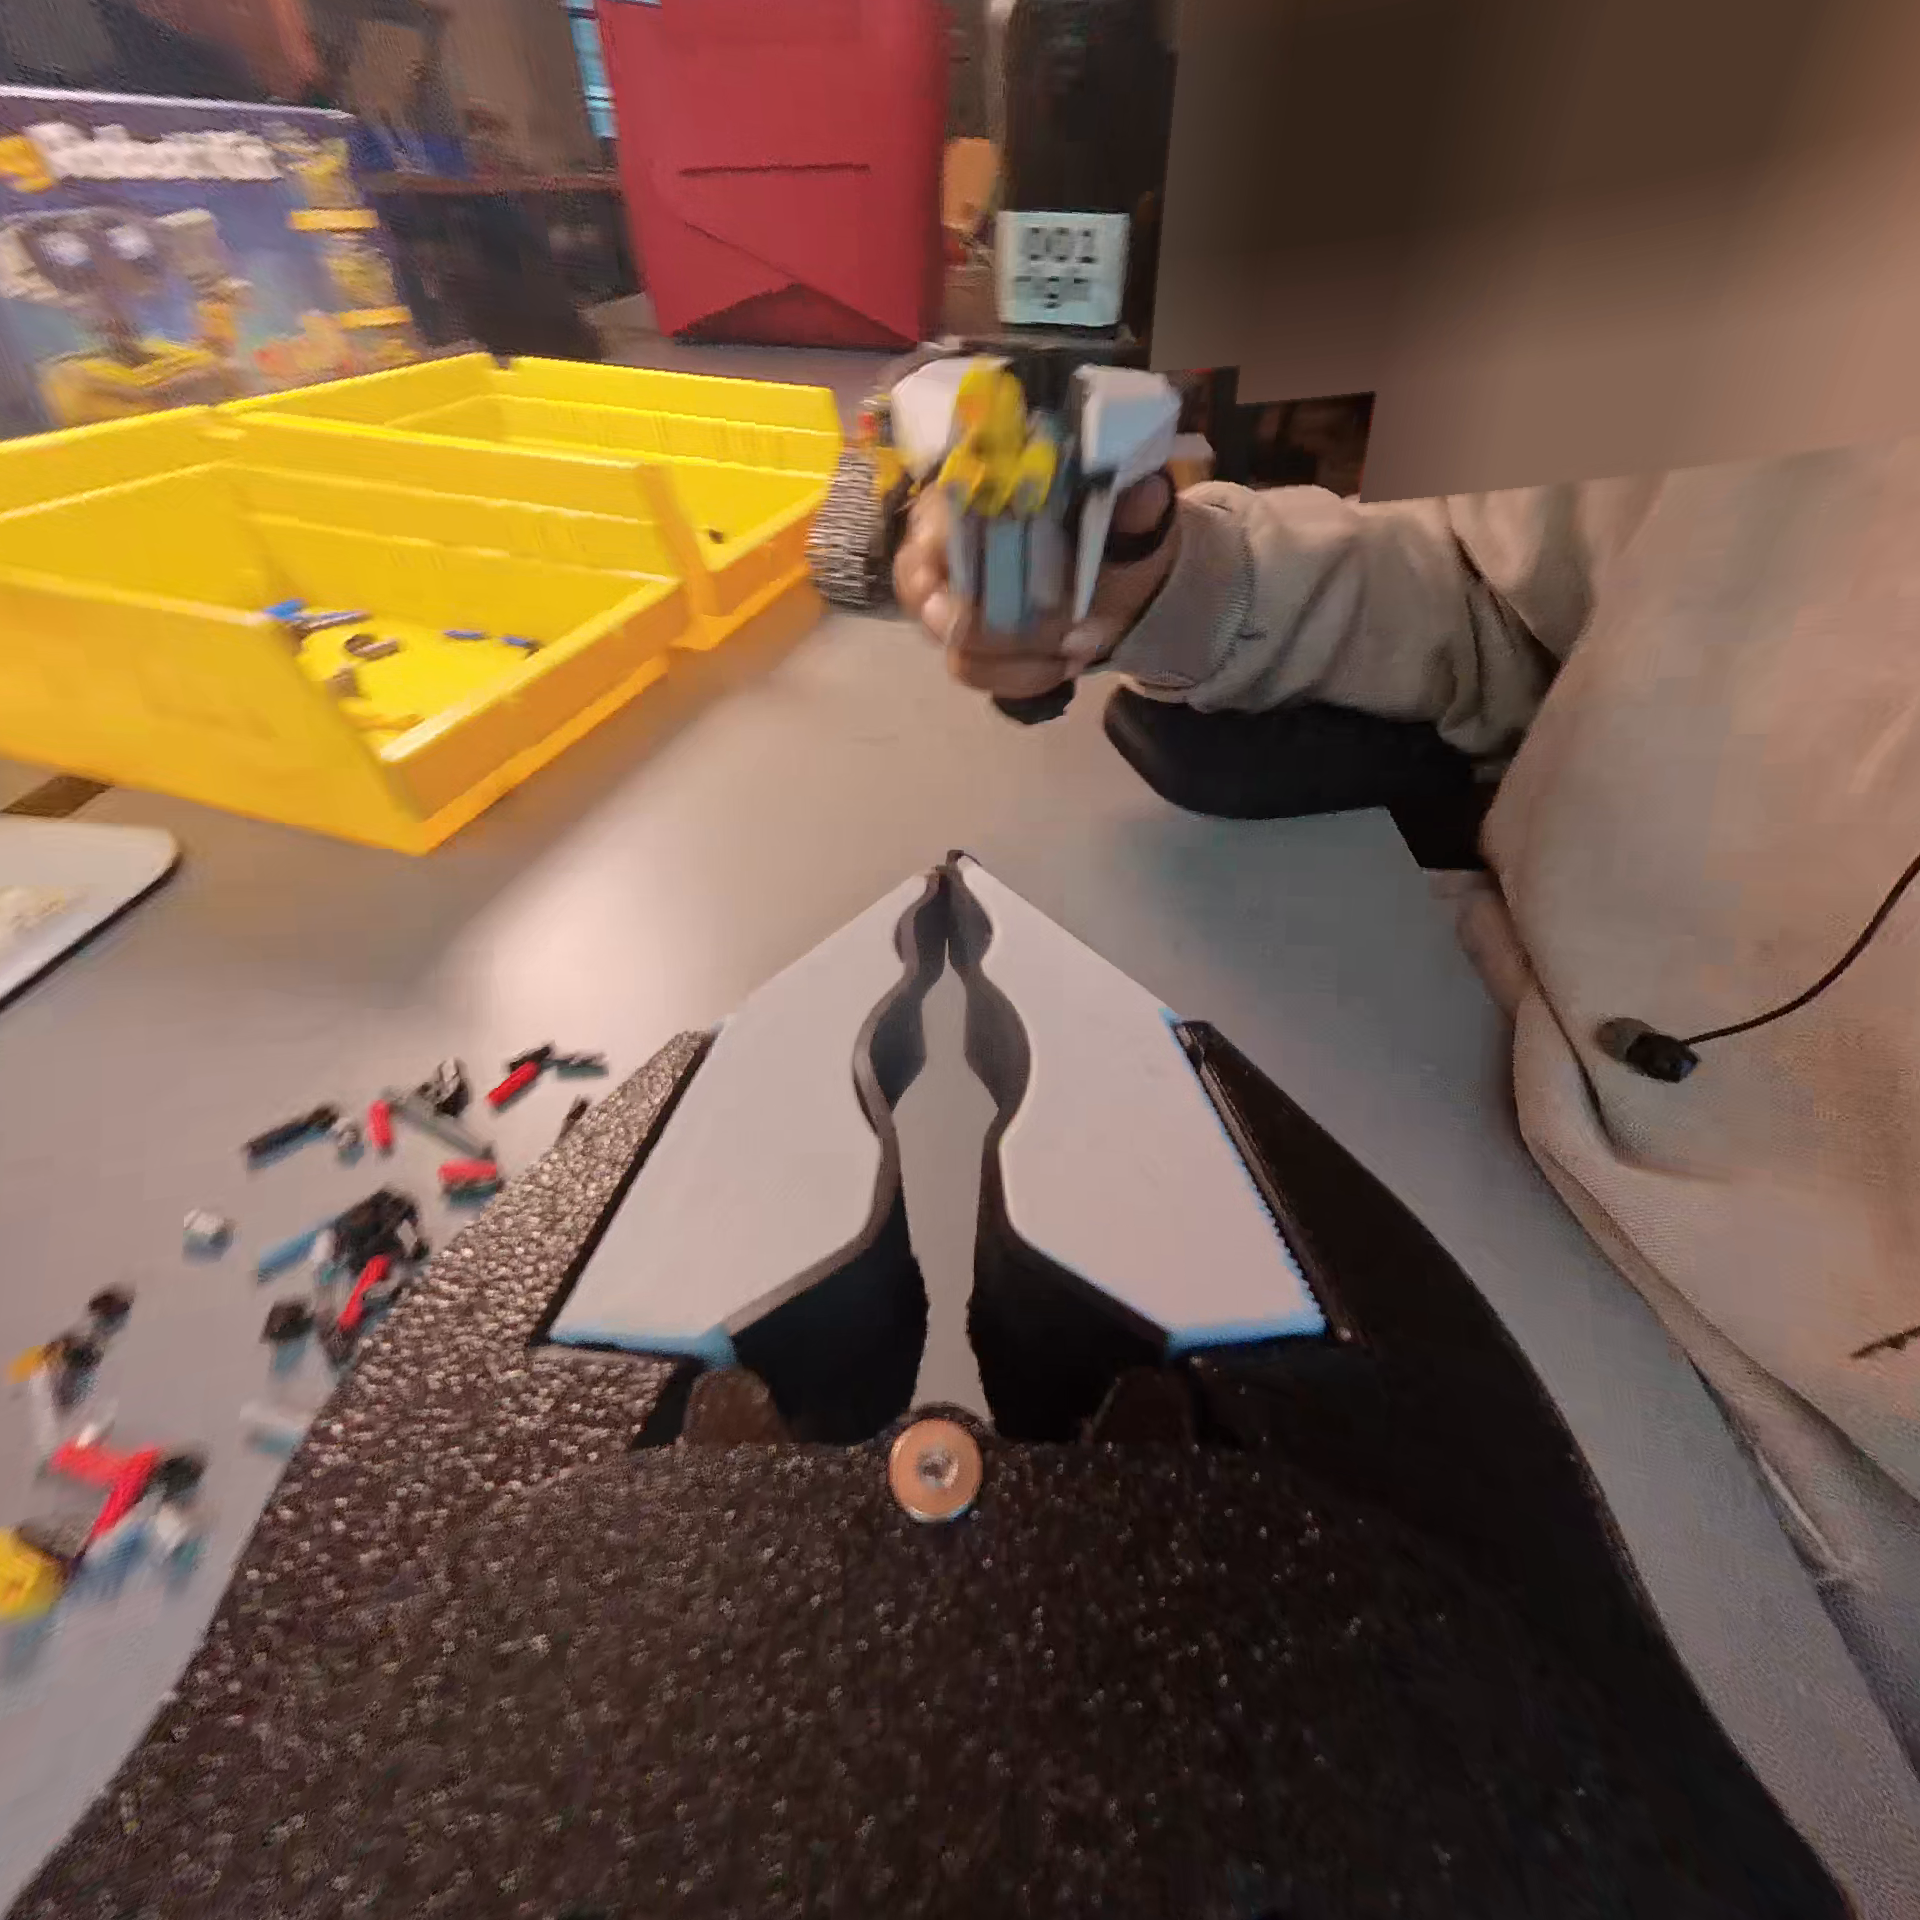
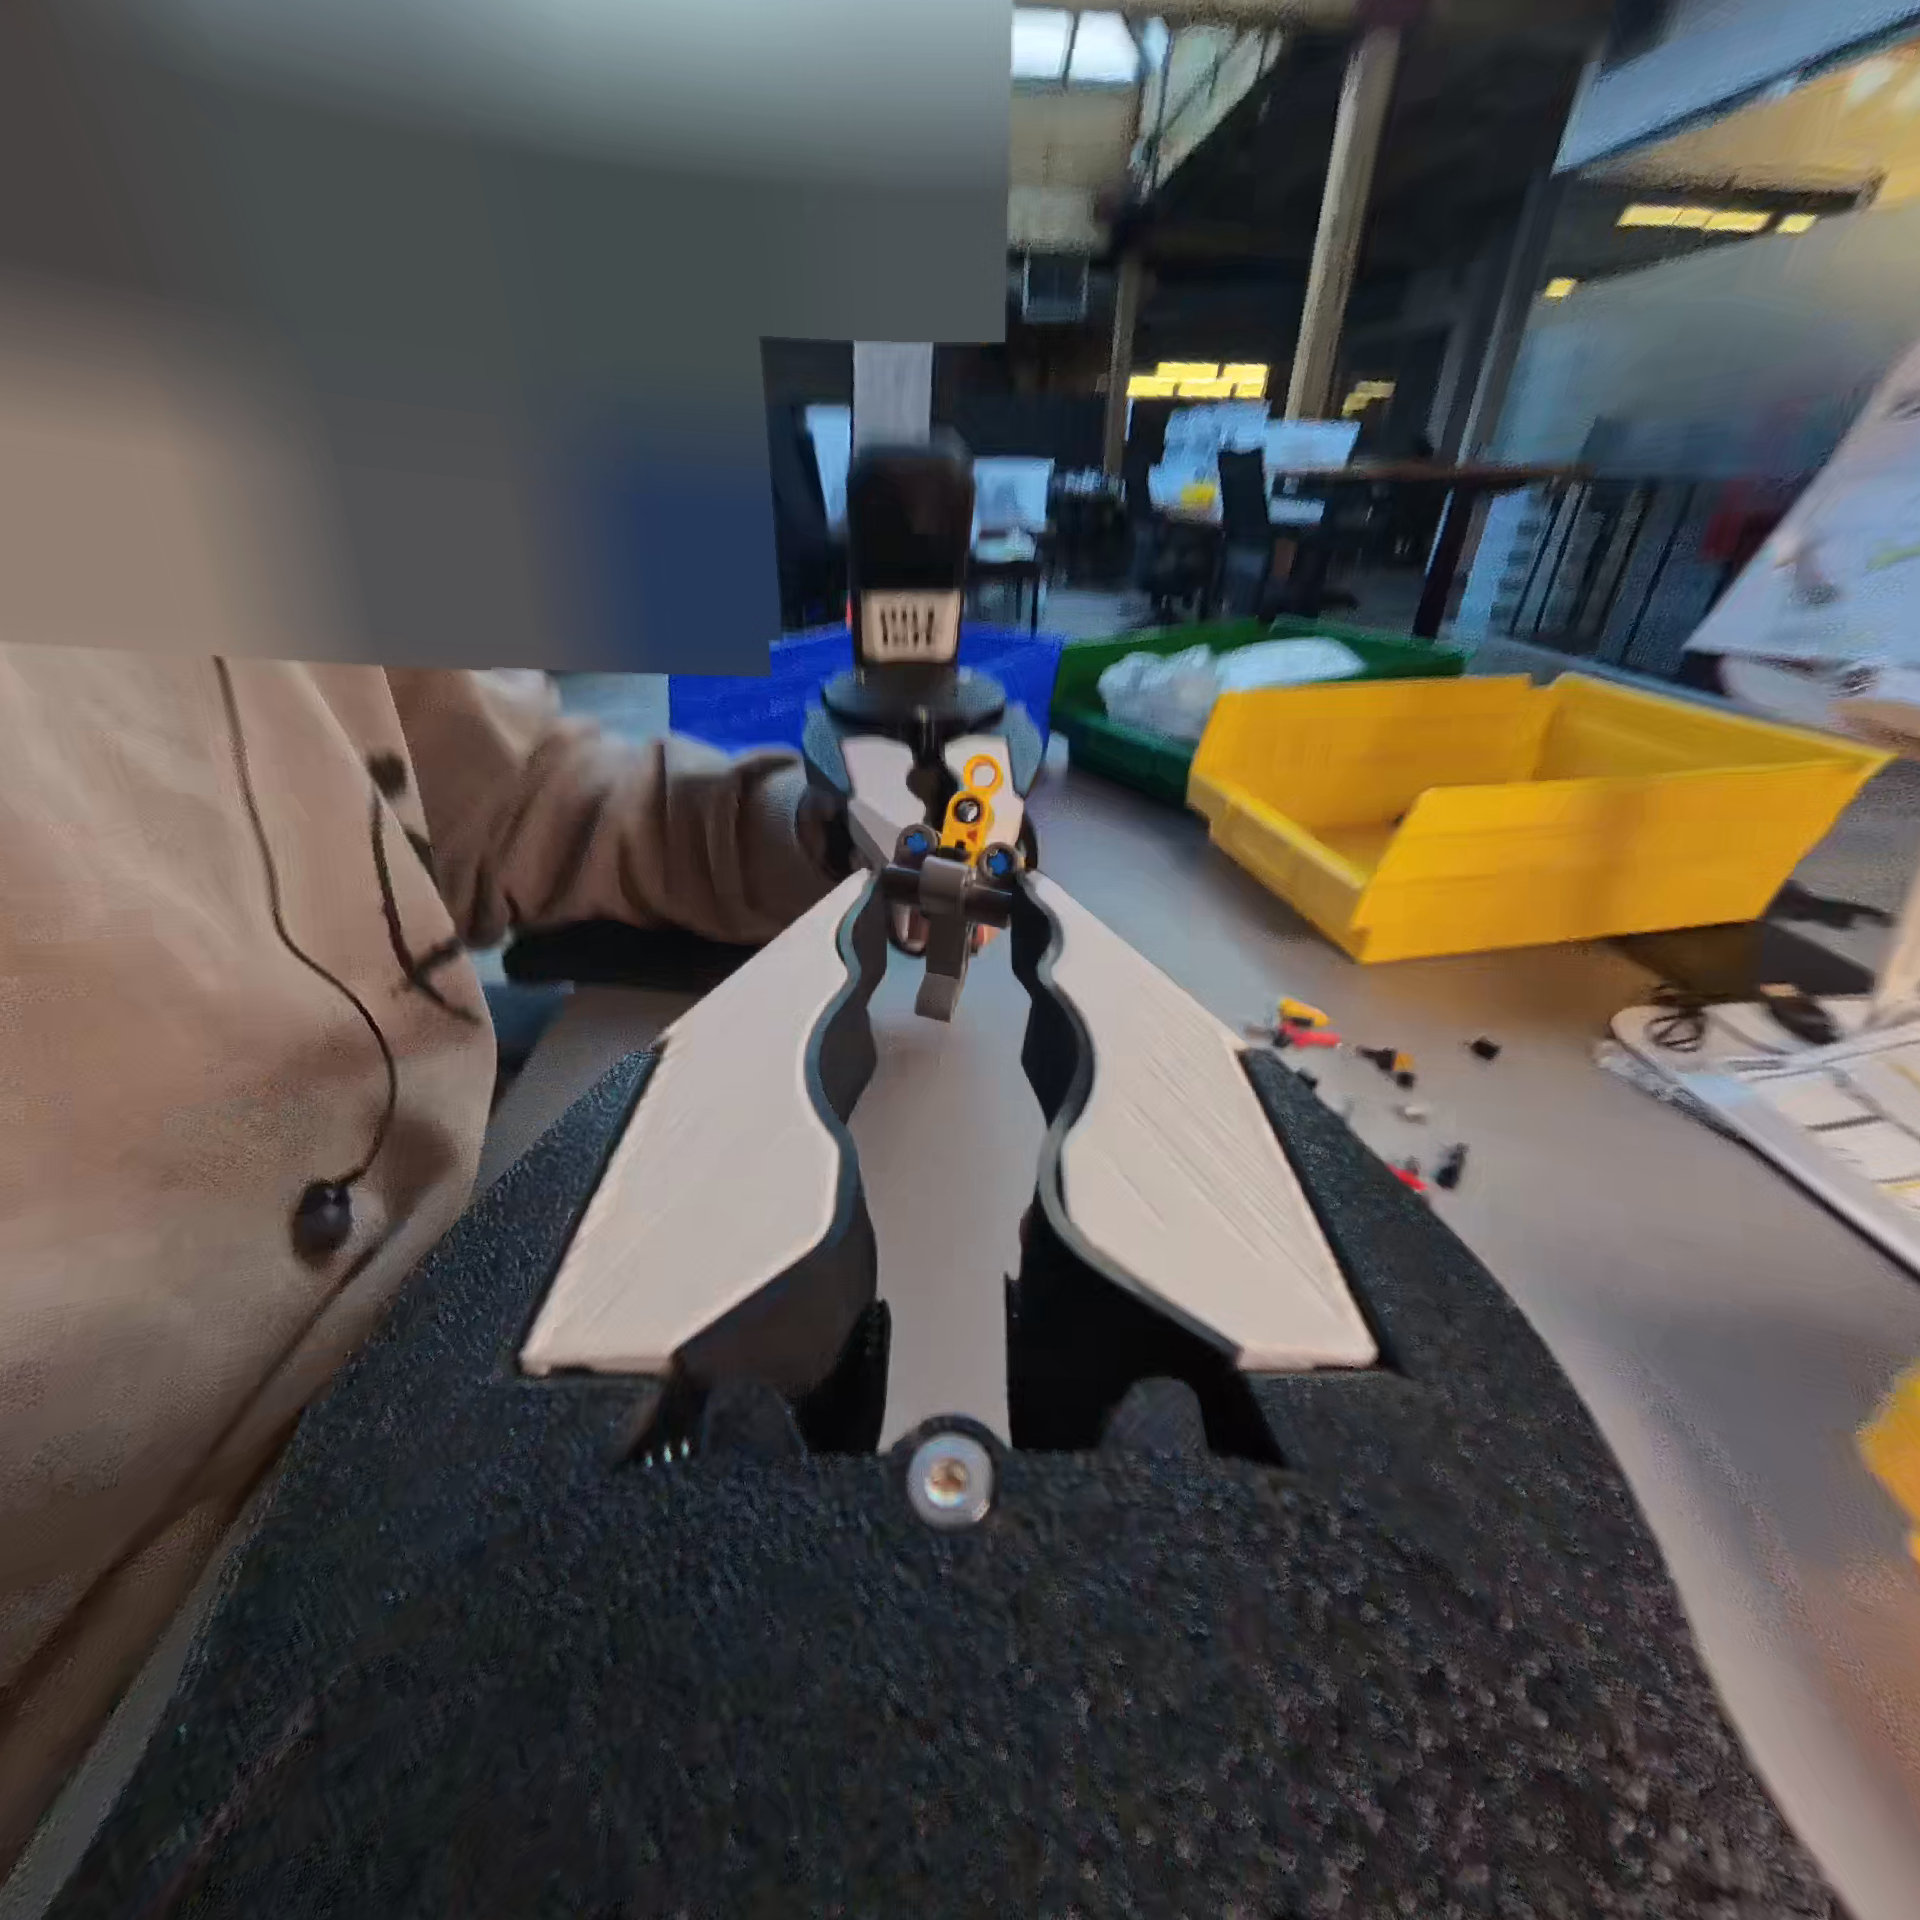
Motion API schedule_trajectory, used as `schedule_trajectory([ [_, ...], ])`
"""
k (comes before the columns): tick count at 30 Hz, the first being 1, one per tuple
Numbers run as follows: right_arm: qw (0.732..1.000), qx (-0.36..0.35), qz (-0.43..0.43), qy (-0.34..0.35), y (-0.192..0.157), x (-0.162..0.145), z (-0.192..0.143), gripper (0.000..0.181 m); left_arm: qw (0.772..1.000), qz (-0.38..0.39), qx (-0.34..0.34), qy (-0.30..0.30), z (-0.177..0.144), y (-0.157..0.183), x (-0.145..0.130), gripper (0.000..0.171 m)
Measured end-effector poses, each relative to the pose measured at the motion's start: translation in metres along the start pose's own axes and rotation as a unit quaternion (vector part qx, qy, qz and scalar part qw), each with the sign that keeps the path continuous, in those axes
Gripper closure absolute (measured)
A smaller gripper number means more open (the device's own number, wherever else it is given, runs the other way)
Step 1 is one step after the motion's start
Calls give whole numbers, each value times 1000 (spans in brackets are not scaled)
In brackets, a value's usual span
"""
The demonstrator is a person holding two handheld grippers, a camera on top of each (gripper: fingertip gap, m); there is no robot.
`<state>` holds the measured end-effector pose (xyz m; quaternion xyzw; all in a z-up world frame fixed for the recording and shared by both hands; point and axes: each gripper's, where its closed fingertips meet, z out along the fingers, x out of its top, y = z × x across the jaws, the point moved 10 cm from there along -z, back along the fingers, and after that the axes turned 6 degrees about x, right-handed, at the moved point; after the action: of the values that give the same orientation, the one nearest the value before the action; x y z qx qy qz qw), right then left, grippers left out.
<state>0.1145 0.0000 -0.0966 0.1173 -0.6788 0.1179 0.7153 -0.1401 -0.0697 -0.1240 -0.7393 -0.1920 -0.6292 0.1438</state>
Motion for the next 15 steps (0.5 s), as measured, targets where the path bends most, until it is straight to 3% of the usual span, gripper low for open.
schedule_trajectory([
  [1, 999, -31, -23, 15, 4, 10, -20, 160, 1000, -12, 8, 13, -12, -7, 2, 171],
  [2, 997, -46, -55, -28, 0, 9, -22, 159, 1000, 0, 13, 8, -11, -7, 4, 171],
  [4, 998, -18, -44, -30, -8, -4, -1, 159, 1000, -11, 0, -1, 12, -4, 2, 171],
  [5, 998, -13, -42, -34, -9, -8, 6, 159, 1000, -24, -18, 0, 20, -1, 2, 163],
  [6, 999, -5, -37, -34, -8, -8, 7, 159, 998, -35, -44, 4, 25, 3, 3, 143],
  [9, 999, 5, -20, -46, -5, -16, 12, 158, 994, -64, -84, 36, 33, 12, 7, 132],
  [15, 997, 35, -13, -64, -13, -25, 29, 158, 994, -50, -89, 25, 41, 23, 8, 147],
])
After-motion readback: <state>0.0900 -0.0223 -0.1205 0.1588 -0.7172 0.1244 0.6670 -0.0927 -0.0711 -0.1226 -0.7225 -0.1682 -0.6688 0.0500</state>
